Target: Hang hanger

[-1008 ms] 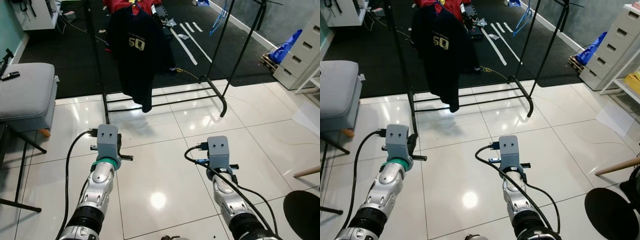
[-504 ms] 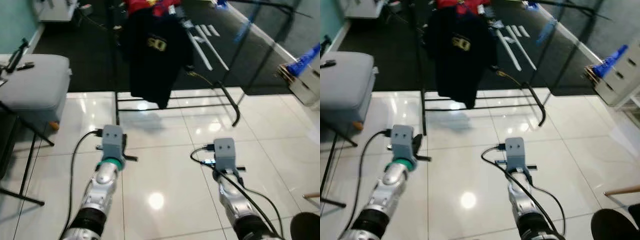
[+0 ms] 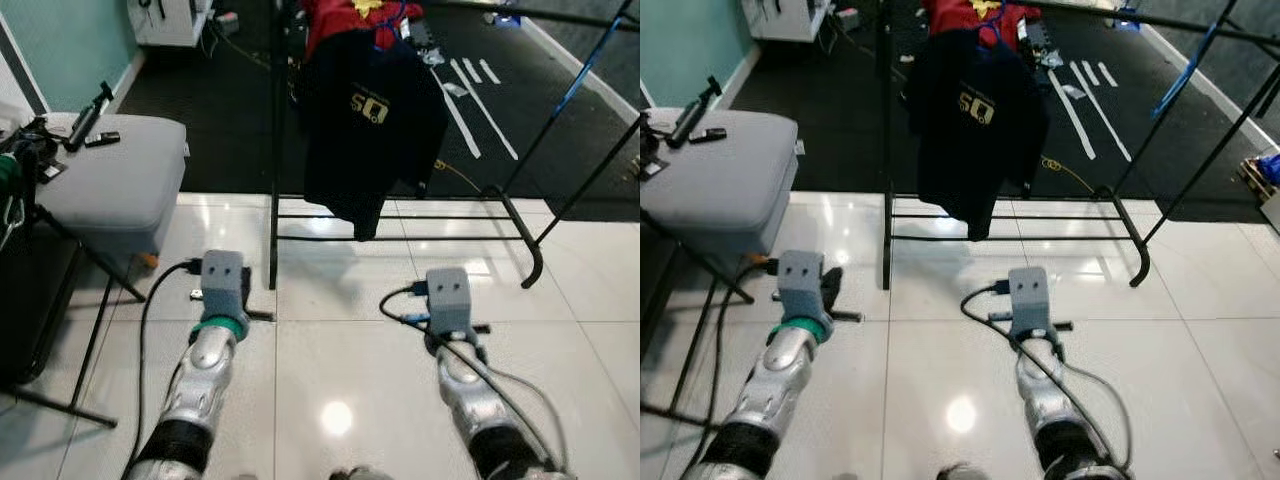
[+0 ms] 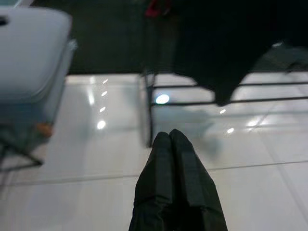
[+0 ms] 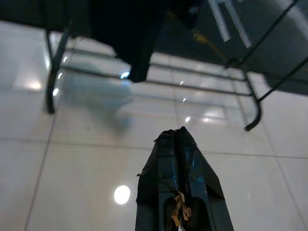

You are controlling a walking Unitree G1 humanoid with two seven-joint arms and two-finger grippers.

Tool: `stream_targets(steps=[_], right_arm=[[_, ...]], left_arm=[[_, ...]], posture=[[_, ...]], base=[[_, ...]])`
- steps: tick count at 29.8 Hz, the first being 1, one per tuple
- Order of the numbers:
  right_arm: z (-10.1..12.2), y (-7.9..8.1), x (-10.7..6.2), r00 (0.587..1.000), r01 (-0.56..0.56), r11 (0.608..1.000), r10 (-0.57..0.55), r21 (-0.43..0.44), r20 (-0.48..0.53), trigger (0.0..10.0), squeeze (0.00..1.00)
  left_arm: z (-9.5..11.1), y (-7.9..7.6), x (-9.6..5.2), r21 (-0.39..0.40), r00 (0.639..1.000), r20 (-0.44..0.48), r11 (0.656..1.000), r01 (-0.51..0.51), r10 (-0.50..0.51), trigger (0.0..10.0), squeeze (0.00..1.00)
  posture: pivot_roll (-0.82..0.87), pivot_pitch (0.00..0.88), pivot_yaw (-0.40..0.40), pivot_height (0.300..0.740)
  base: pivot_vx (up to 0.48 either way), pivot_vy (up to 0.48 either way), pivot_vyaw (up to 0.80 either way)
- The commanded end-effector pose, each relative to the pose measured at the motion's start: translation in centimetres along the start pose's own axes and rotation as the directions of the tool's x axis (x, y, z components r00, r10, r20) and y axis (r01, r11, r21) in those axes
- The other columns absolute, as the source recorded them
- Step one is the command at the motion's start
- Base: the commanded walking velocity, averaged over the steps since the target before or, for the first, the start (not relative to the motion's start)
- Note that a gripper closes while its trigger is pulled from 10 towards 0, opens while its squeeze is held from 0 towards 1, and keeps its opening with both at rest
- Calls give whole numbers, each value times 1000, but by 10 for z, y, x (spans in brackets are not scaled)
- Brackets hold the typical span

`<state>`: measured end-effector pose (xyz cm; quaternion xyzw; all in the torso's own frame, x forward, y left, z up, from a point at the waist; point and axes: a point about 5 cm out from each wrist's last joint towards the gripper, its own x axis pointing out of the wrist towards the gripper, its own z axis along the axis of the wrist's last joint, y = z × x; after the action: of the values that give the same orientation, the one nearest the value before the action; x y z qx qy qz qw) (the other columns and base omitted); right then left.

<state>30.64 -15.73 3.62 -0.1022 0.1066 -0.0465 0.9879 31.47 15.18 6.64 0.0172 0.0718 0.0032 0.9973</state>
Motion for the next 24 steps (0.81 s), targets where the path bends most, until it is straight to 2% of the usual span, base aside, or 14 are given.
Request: stream_targets(steps=[1, 16, 21, 24], right_arm=[[-8, -8, -3, 999, 21, 1000, -22, -12, -28, 10000, 0], [-2, -12, -1, 999, 42, 999, -42, -8, 0, 10000, 0], [14, -13, -1, 993, 39, 999, -38, -4, 114, 10000, 0], [17, -13, -1, 991, 38, 999, -37, -11, 128, 10000, 0]], left_arm=[[-3, -6, -1, -11, 1000, -17, 1000, 18, -18, 10000, 0], [-3, -6, -2, -12, 1000, -21, 1000, 18, -18, 10000, 0], [4, -8, -1, -15, 1000, 4, 1000, 20, -20, 10000, 0], [6, -9, 0, -16, 1000, 9, 1000, 27, -27, 10000, 0]], posture=[[7, 60, 2, 740], [0, 66, 4, 740], [-7, 69, 4, 740], [-10, 67, 4, 740]], base=[[326, 0, 0], [328, 0, 0], [326, 0, 0], [326, 0, 0]])
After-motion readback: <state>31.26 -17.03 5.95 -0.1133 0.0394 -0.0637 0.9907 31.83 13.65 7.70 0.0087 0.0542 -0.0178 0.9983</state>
